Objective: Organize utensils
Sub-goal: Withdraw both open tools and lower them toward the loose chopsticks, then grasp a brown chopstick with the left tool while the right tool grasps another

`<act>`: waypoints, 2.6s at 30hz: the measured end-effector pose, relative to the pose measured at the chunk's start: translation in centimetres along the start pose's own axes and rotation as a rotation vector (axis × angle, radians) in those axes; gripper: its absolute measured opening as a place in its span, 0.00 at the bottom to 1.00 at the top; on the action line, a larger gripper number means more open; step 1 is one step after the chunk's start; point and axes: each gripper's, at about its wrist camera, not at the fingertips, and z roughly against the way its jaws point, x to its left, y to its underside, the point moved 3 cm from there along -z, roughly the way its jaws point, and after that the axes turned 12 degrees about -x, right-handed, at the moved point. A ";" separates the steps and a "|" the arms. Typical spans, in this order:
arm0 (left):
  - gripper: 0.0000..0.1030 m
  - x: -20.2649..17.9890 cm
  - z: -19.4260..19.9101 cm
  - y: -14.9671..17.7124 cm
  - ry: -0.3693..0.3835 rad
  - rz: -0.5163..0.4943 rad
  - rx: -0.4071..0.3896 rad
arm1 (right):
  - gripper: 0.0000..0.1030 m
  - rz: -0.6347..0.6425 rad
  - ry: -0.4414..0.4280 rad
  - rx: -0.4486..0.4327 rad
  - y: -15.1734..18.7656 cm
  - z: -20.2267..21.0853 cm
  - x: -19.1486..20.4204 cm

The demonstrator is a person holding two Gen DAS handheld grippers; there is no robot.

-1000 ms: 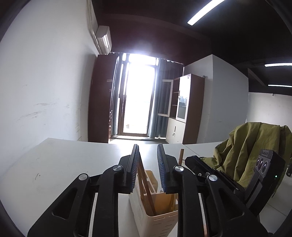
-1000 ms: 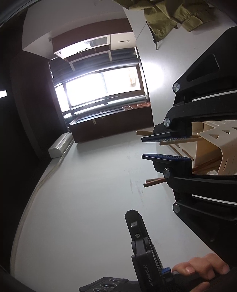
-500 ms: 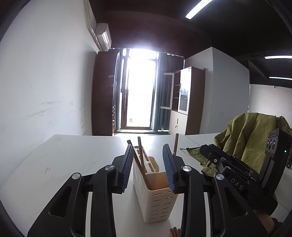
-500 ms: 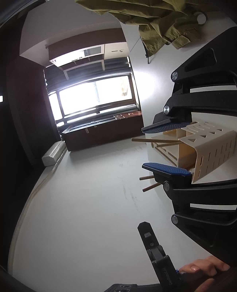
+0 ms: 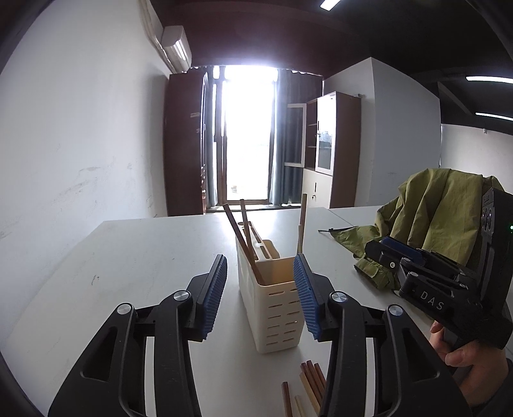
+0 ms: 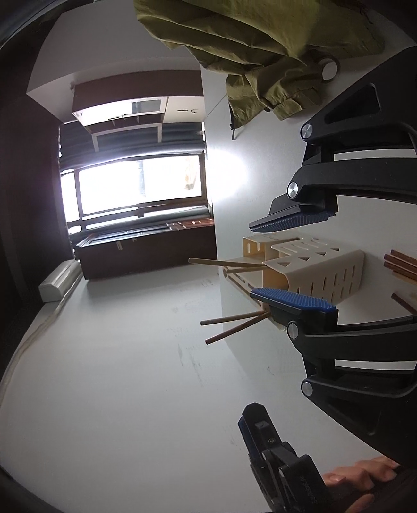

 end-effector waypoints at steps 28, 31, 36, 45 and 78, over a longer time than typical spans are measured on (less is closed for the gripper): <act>0.48 -1.0 -1.9 9.8 0.030 -0.051 0.326 | 0.51 0.033 0.117 0.389 9.1 -1.9 -1.2; 0.48 -1.1 -2.3 10.6 0.039 -0.055 0.353 | 0.51 0.021 0.121 0.435 10.3 -2.3 -1.7; 0.48 -1.4 -3.4 12.4 0.061 -0.066 0.406 | 0.51 0.007 0.117 0.503 11.9 -3.1 -1.9; 0.48 -1.2 -5.2 15.4 0.086 -0.076 0.488 | 0.51 0.011 0.116 0.591 14.5 -4.3 -2.0; 0.41 -1.9 -6.9 18.6 0.138 -0.103 0.588 | 0.41 0.068 0.082 0.687 16.8 -5.9 -0.9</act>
